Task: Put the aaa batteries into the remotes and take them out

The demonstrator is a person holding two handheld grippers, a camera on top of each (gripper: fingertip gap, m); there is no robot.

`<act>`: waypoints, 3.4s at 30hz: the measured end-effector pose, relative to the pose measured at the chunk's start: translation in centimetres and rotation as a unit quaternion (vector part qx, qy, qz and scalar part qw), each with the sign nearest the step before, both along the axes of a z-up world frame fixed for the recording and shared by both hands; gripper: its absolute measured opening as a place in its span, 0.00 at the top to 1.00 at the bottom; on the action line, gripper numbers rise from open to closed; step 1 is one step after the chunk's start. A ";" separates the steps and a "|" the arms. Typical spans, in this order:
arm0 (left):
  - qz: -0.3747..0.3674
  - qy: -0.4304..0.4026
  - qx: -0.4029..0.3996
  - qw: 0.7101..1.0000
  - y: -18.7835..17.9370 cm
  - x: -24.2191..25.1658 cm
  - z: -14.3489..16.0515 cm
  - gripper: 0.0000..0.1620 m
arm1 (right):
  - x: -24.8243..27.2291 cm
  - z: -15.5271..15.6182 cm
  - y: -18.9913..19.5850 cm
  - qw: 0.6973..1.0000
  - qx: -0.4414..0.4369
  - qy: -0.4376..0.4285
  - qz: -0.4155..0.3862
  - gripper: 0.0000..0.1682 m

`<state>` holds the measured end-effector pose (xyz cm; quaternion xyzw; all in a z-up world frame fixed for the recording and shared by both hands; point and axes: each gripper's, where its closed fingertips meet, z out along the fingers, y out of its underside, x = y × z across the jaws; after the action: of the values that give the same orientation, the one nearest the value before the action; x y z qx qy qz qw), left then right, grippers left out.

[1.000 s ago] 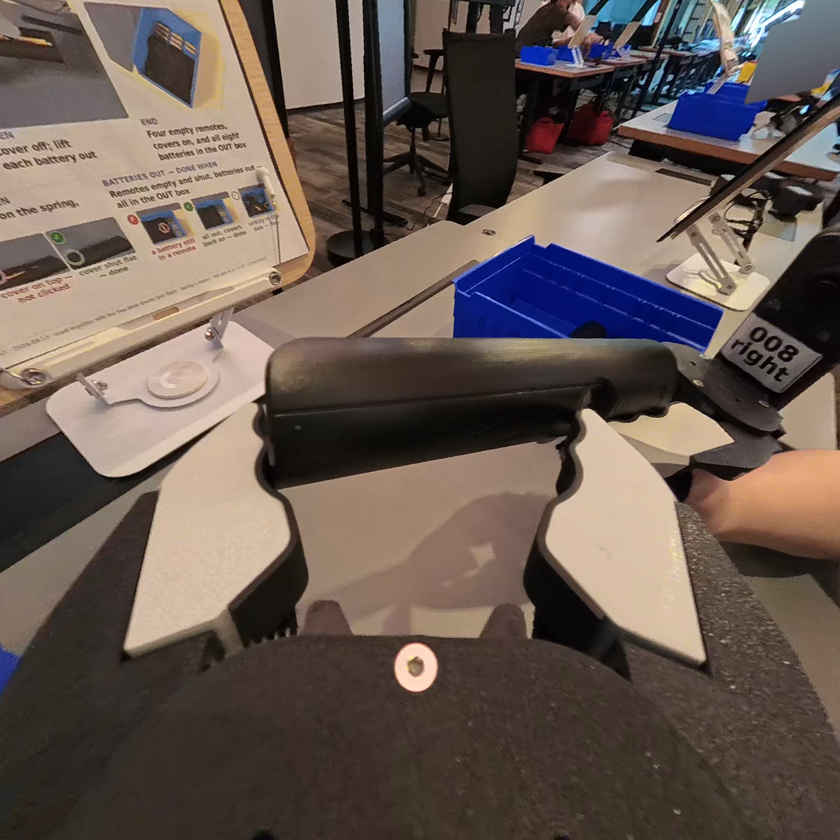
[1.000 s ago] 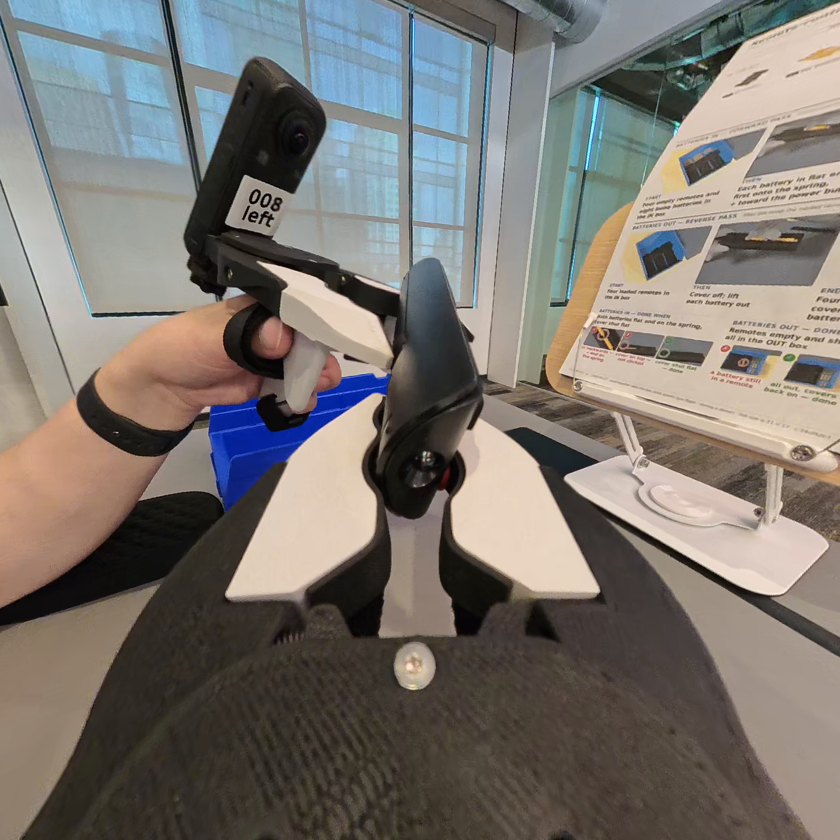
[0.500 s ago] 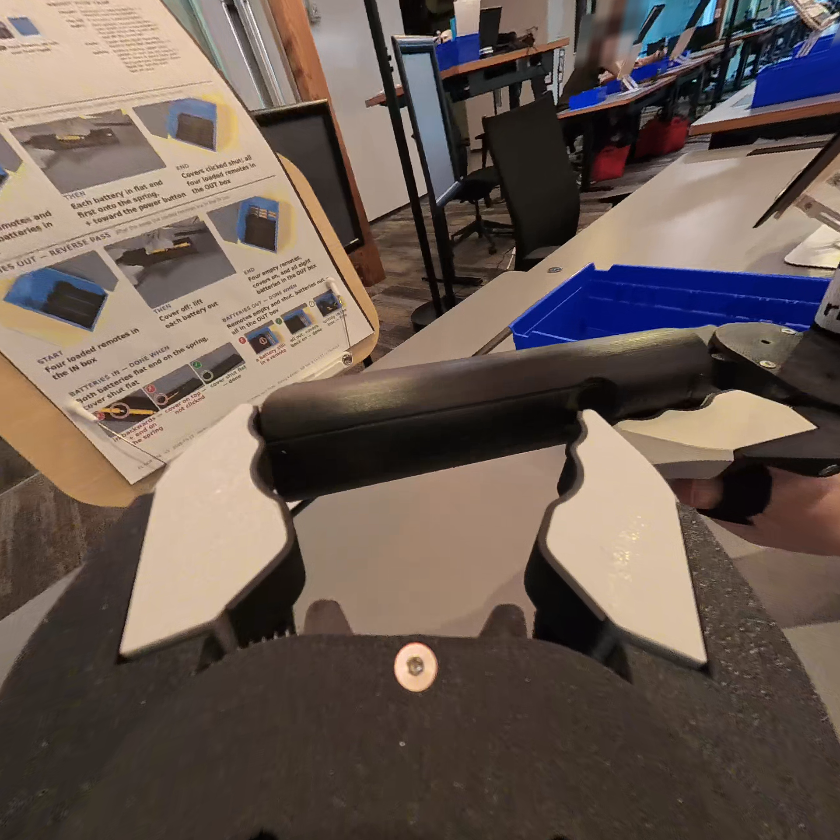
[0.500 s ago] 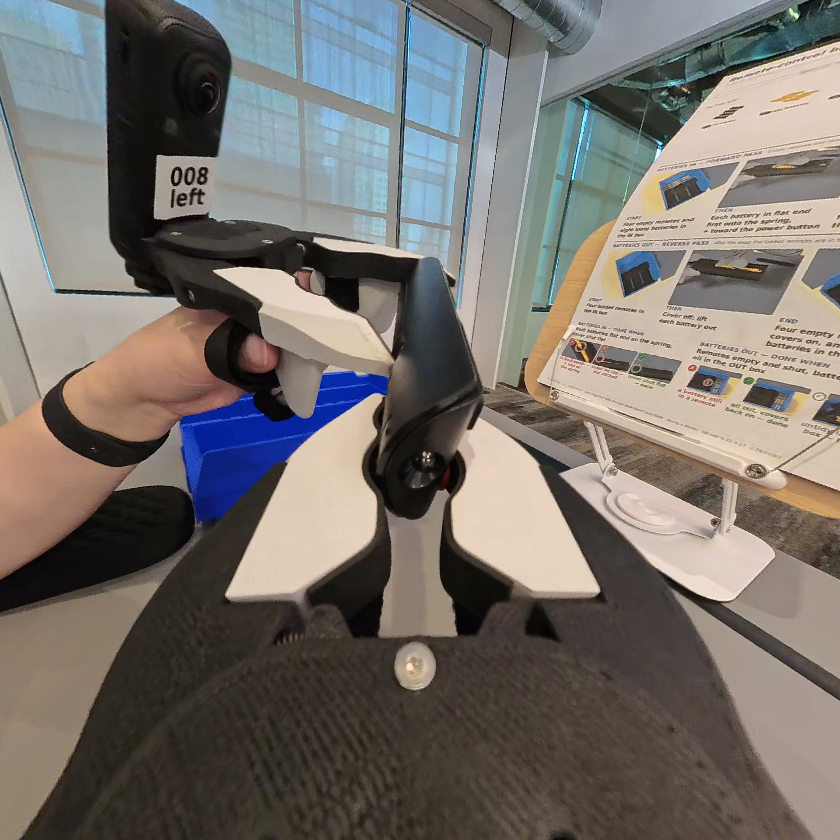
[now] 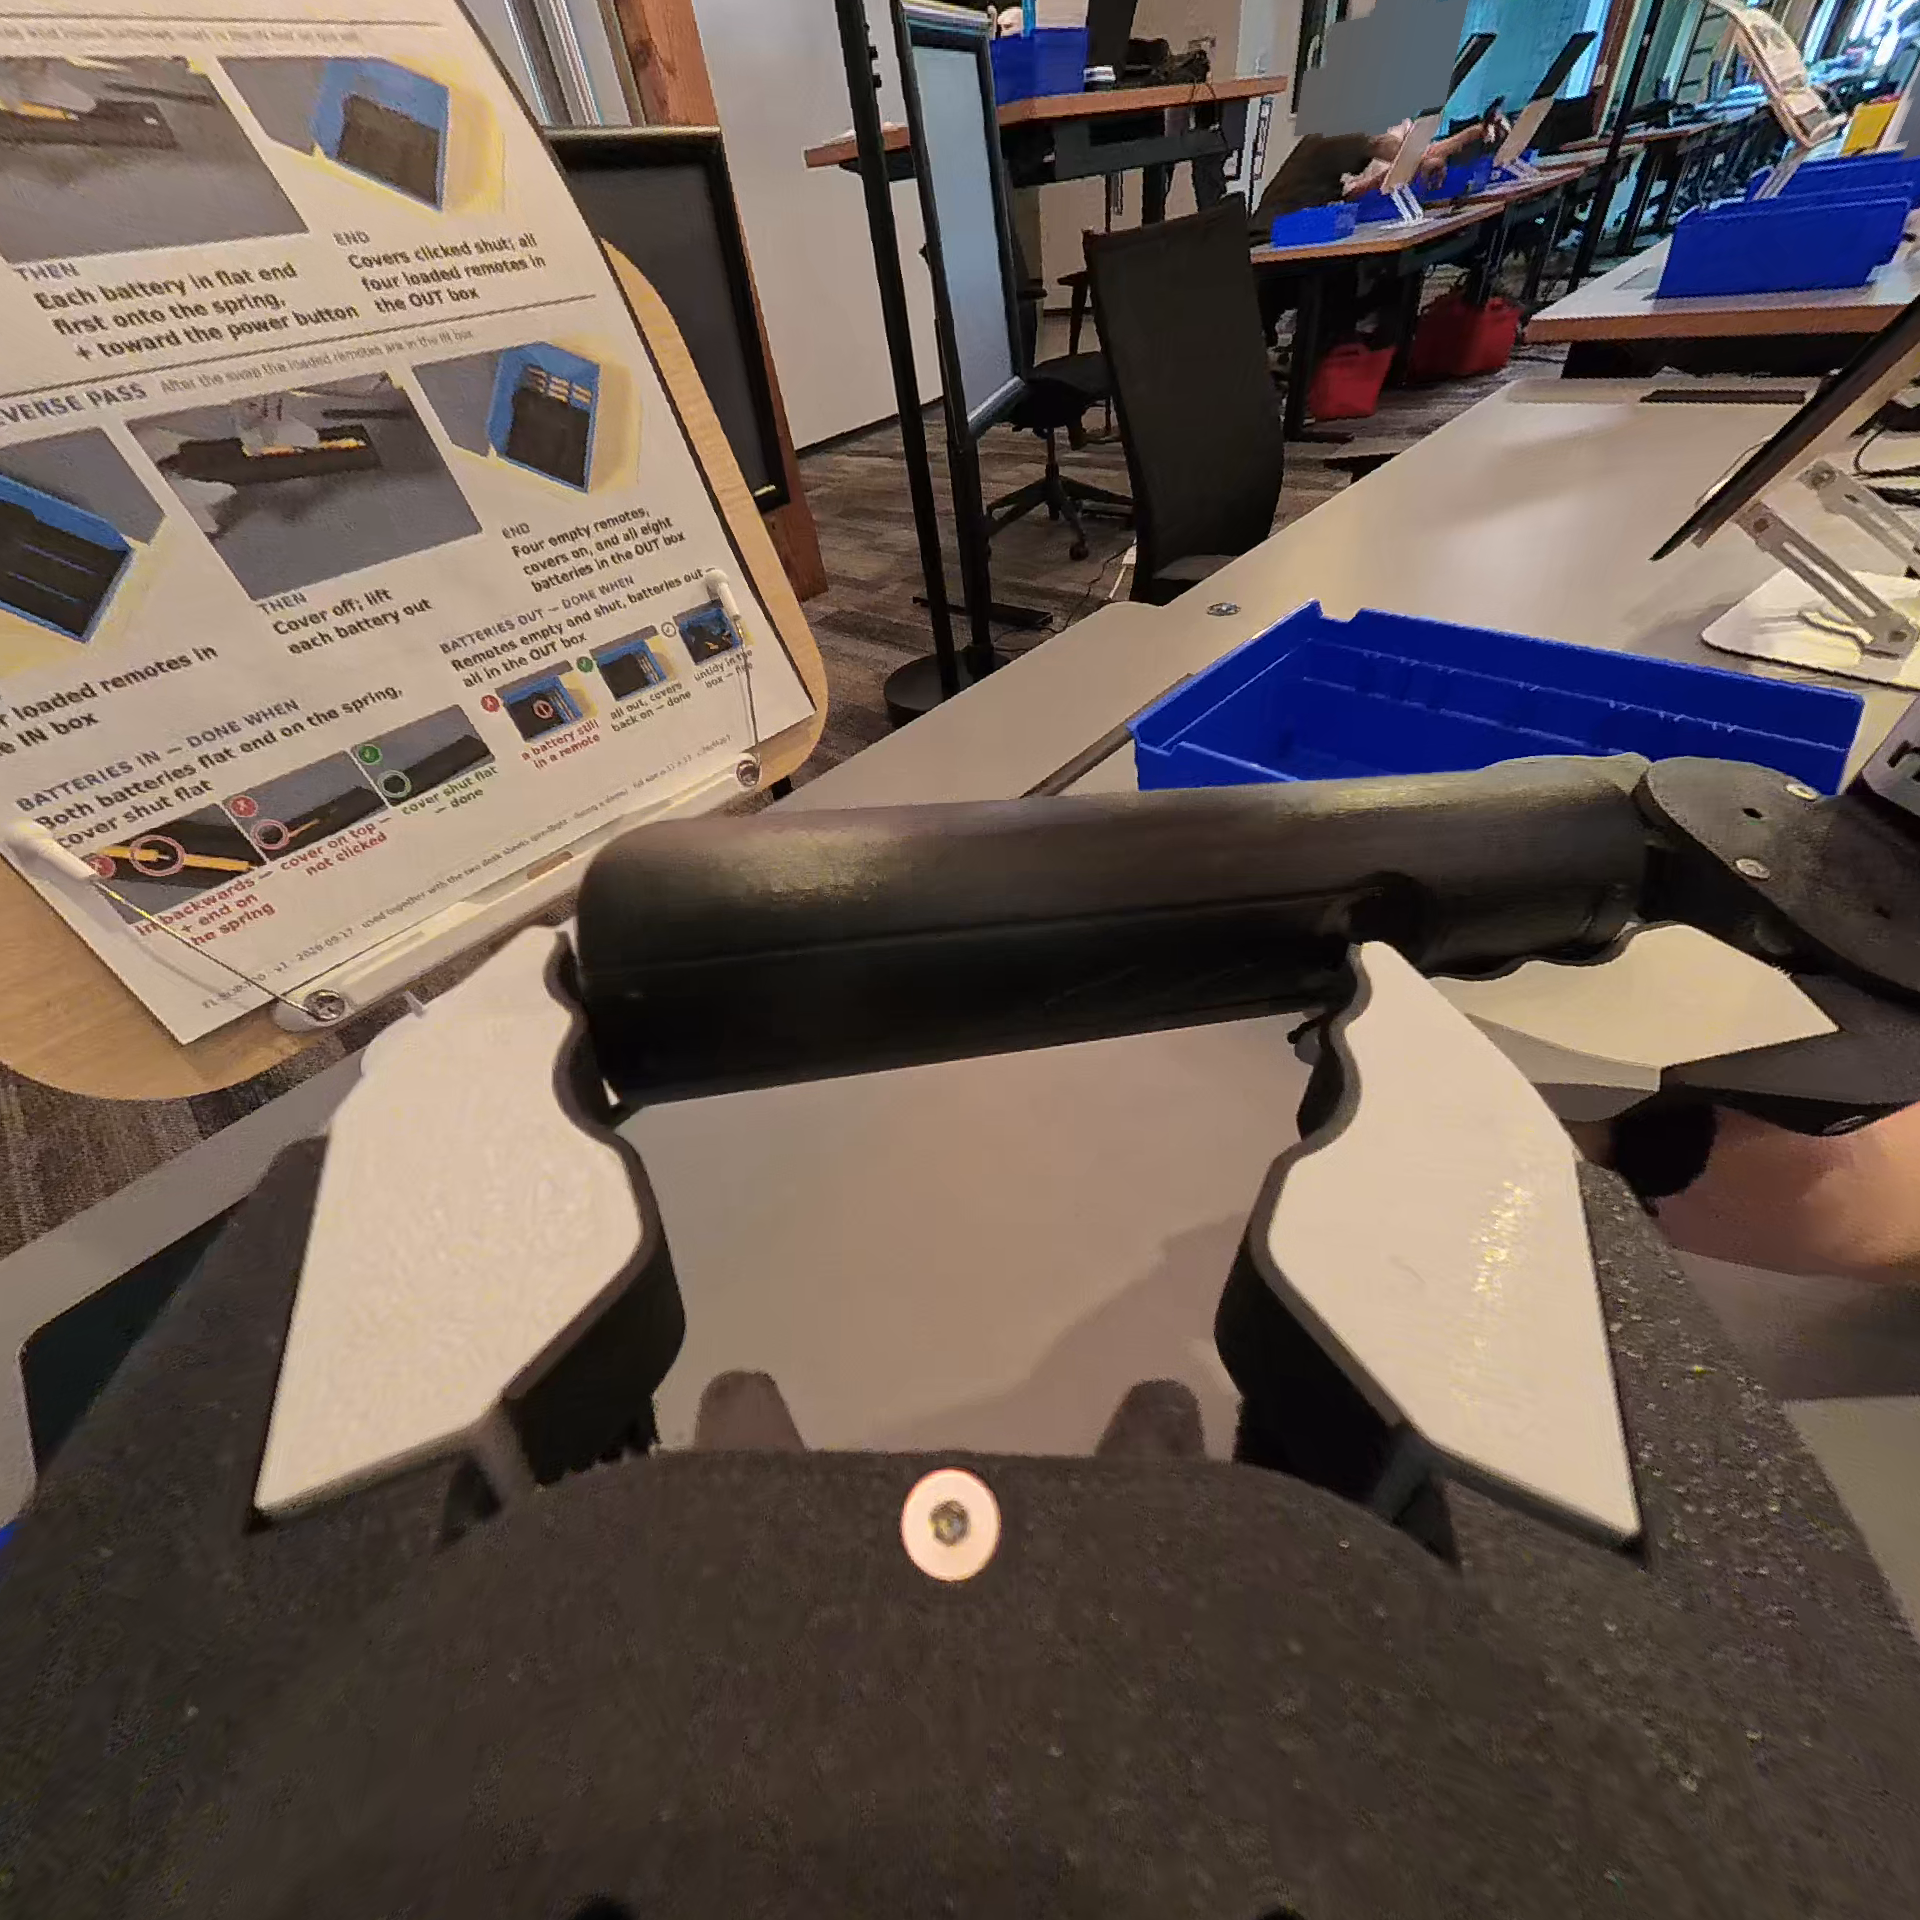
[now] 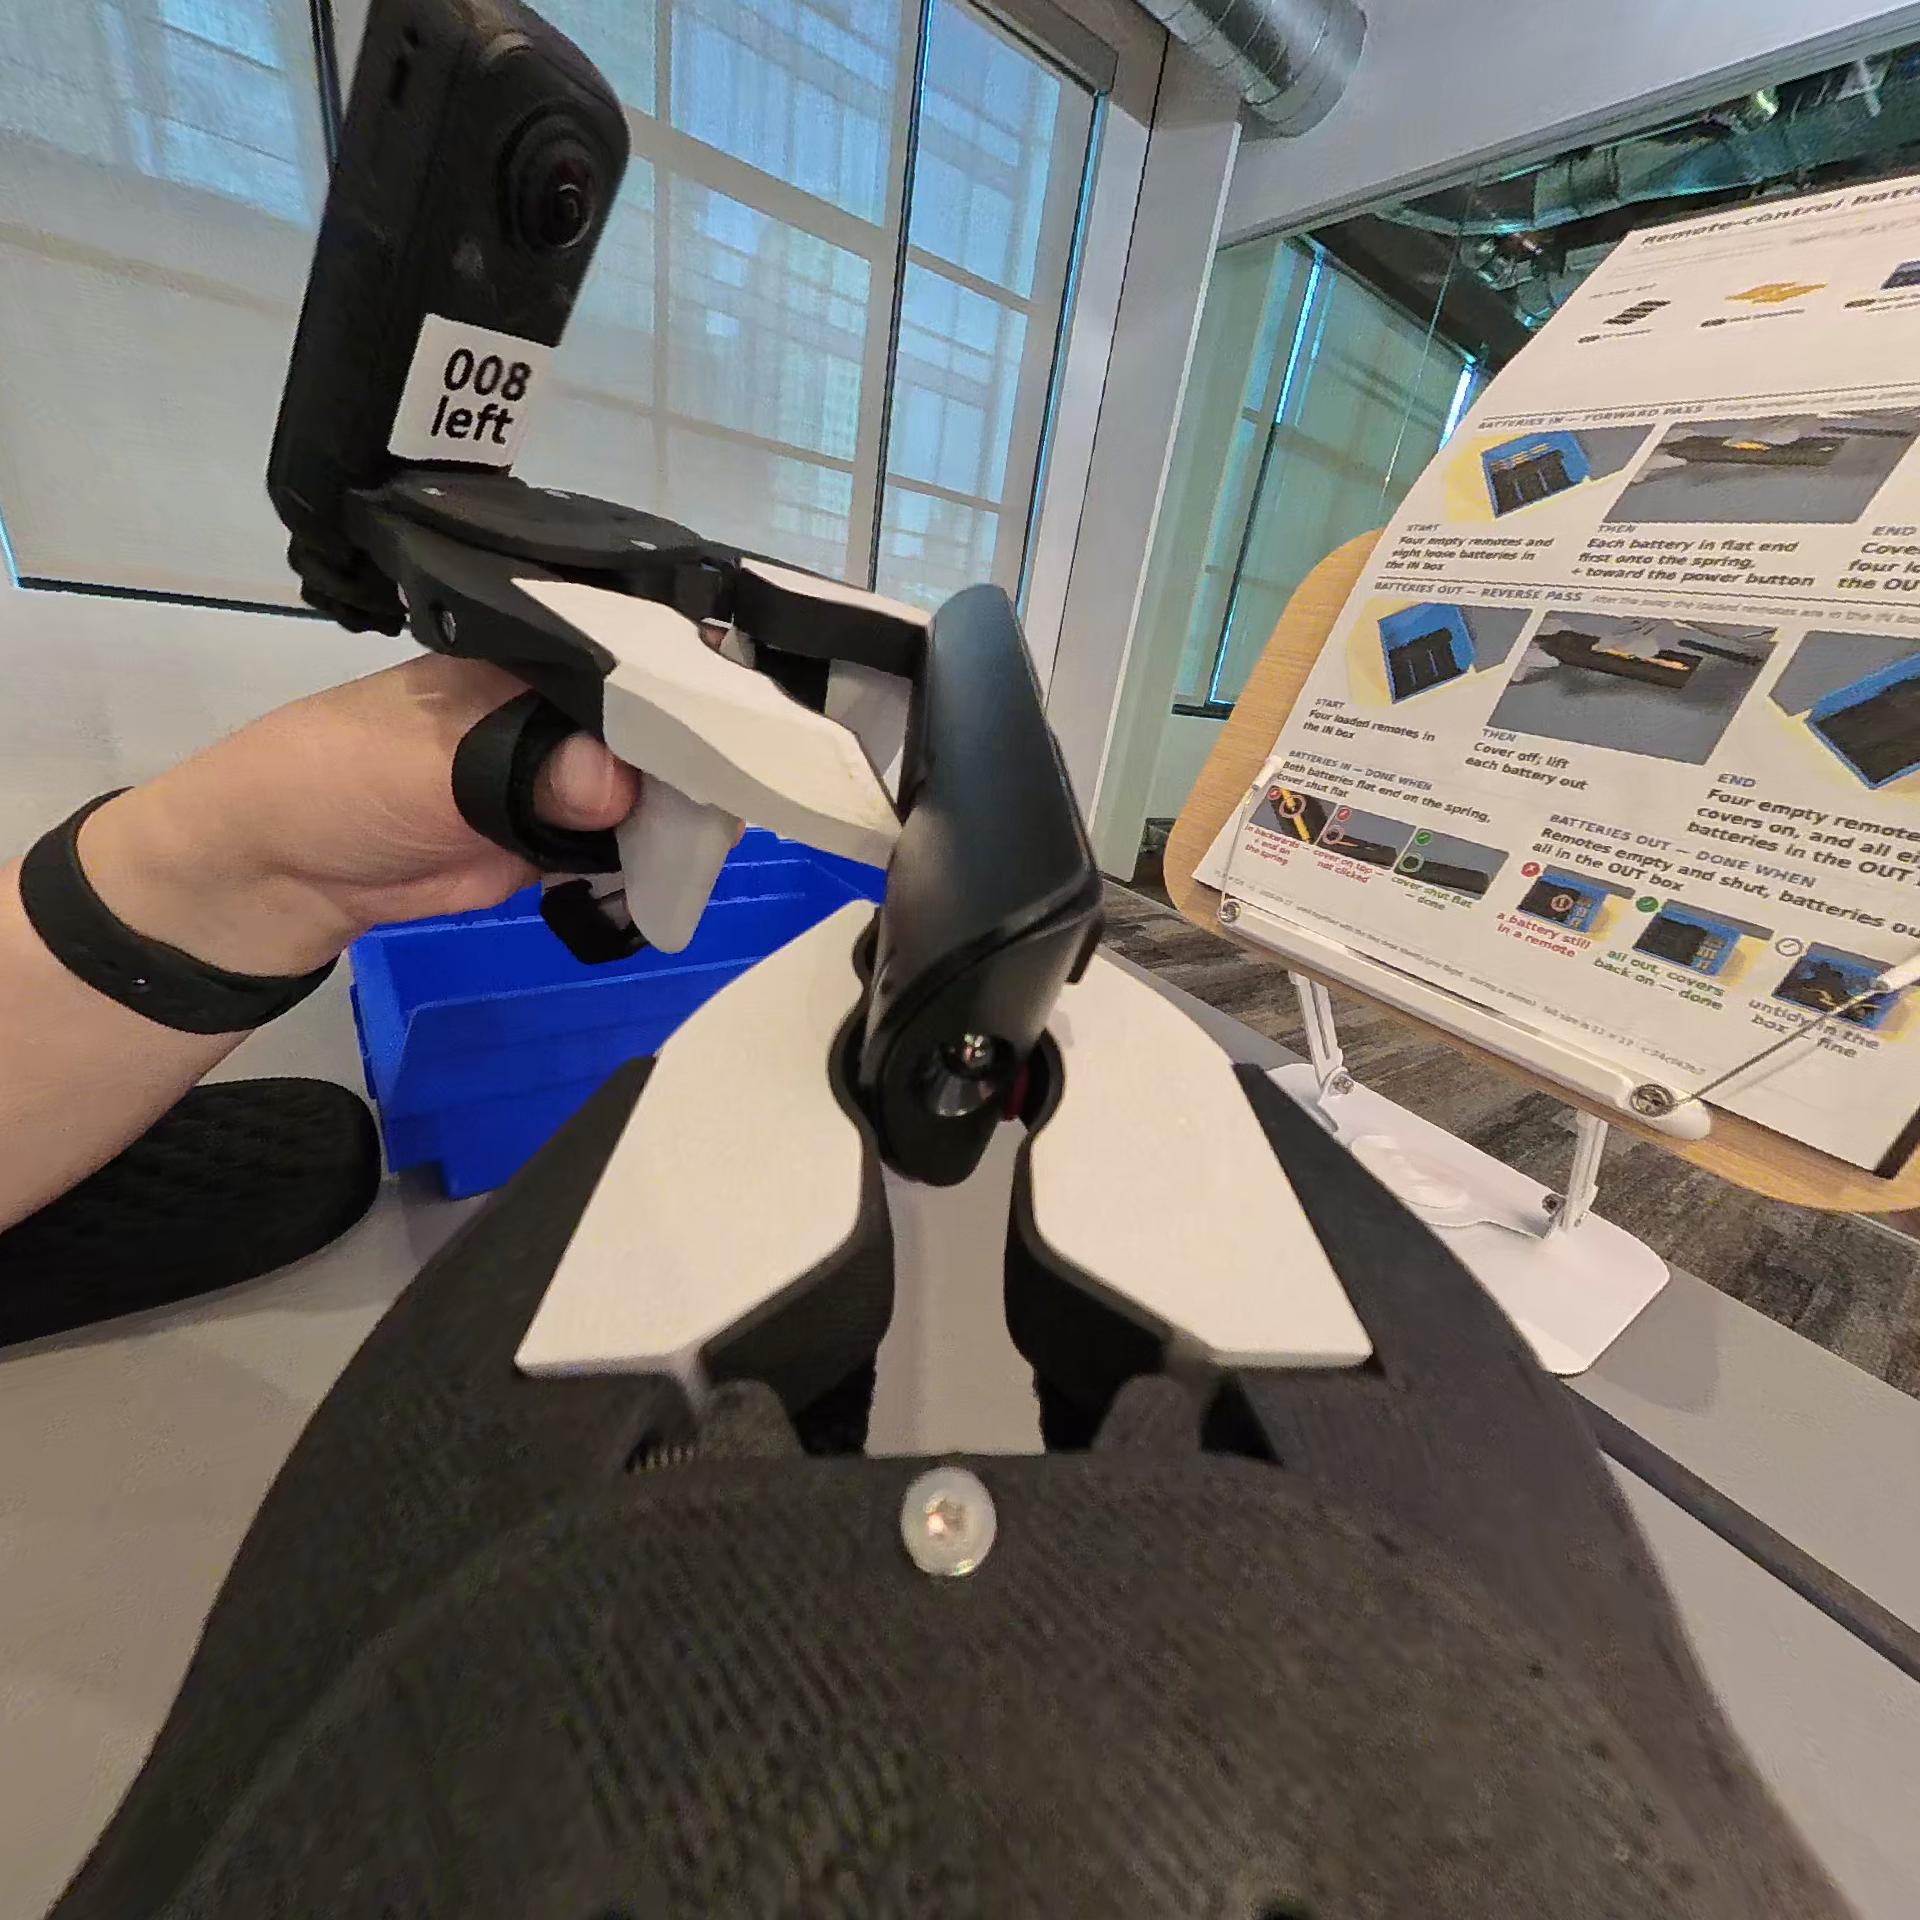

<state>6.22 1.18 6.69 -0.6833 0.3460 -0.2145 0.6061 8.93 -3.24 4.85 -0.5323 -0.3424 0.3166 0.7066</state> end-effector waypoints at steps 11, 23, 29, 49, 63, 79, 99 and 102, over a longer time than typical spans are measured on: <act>-0.020 -0.001 -0.010 1.000 -0.1 -0.1 0.0 0.23 | 0.0 0.1 -0.2 1.000 0.010 -0.003 -0.003 0.89; -0.034 -0.002 -0.007 0.999 -0.3 0.1 0.1 0.23 | 0.2 0.2 -0.4 0.999 0.033 -0.013 -0.022 0.89; -0.037 0.000 -0.019 0.999 -0.4 0.1 0.0 0.24 | 0.1 0.2 -0.5 0.999 0.037 -0.016 -0.026 0.89; -0.046 0.005 -0.026 0.999 -0.6 0.0 -0.1 0.26 | 0.1 0.2 -0.6 0.998 0.047 -0.021 -0.031 0.89; -0.075 -0.068 -0.032 0.994 -1.3 0.5 1.2 0.18 | 0.2 0.9 -0.7 1.000 0.029 0.004 -0.006 0.88; -0.062 -0.075 -0.015 0.995 -1.1 0.7 1.5 0.24 | 0.2 1.3 -1.8 0.996 0.082 -0.014 -0.017 0.89; -0.025 -0.048 0.052 0.997 -0.8 -0.2 2.4 0.26 | -0.7 1.3 -1.3 0.992 -0.073 0.048 0.096 0.84; -0.030 -0.046 0.067 0.996 -1.2 -0.2 2.9 0.32 | -0.1 1.4 -0.9 0.995 -0.062 0.037 0.071 0.88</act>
<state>5.98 -0.06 9.59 -0.6195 0.3518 -0.2405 0.6592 8.80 -4.17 6.25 -0.5373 -0.3329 0.4062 0.6599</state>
